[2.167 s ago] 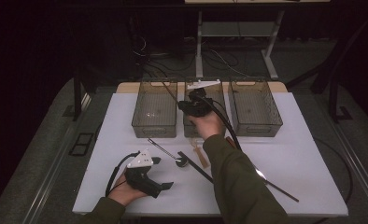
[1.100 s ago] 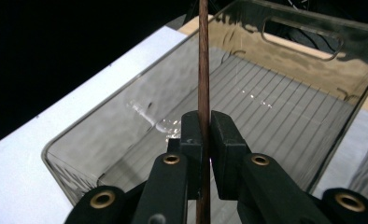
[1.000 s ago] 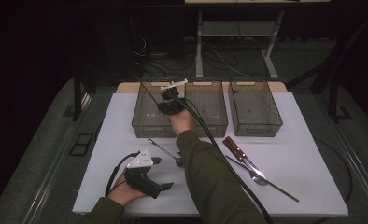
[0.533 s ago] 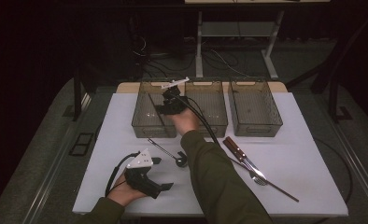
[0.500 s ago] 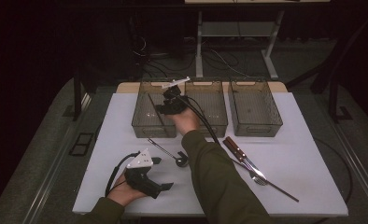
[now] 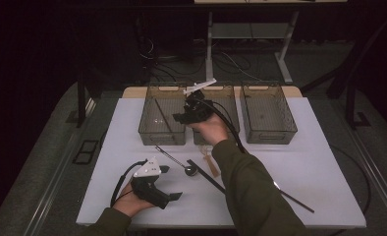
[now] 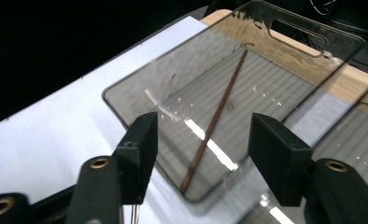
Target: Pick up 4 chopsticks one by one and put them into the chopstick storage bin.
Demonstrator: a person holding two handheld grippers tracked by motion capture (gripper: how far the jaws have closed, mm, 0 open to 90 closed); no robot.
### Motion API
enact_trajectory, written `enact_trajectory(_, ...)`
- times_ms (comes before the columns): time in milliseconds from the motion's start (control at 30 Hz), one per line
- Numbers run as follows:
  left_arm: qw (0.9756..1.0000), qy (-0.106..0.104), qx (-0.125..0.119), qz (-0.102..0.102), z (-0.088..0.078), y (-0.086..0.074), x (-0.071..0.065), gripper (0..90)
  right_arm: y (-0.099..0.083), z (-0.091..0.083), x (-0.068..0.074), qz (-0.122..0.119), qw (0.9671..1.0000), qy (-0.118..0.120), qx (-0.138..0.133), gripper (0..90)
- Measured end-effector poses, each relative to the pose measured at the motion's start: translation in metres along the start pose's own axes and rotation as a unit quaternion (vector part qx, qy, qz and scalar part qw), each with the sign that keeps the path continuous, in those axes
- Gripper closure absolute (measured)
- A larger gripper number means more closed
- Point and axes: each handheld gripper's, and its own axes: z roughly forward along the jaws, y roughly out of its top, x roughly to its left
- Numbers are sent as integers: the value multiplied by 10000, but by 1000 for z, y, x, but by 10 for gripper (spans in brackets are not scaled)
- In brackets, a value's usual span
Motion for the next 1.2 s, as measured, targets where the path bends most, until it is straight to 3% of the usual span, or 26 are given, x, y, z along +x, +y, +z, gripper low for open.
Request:
enact_trajectory(167,10000,-3,3,5,0,0,1,0,-14,-18,-9,-28,9997,203,112,360)
enact_trajectory(400,10000,20,12,6,0,0,1,0,-27,-37,-16,-189,9996,138,182,277)
enact_trajectory(500,10000,2,1,-73,-1,-1,0,0,-35,-48,-18,-366,9991,64,190,246)
enact_trajectory(533,10000,8,-1,-81,-1,-1,0,0,-41,-55,-20,-349,9992,70,194,197)
enact_trajectory(767,9999,54,-2,-89,-1,-1,1,0,-57,-75,-27,-565,9983,-74,150,103)
enact_trajectory(833,9998,67,-7,-181,-2,-2,1,0,-68,-85,-32,-541,9984,-51,130,103)
enact_trajectory(1200,9998,103,-21,-159,-2,-3,3,0,-110,-103,-49,-428,9987,-12,282,105)
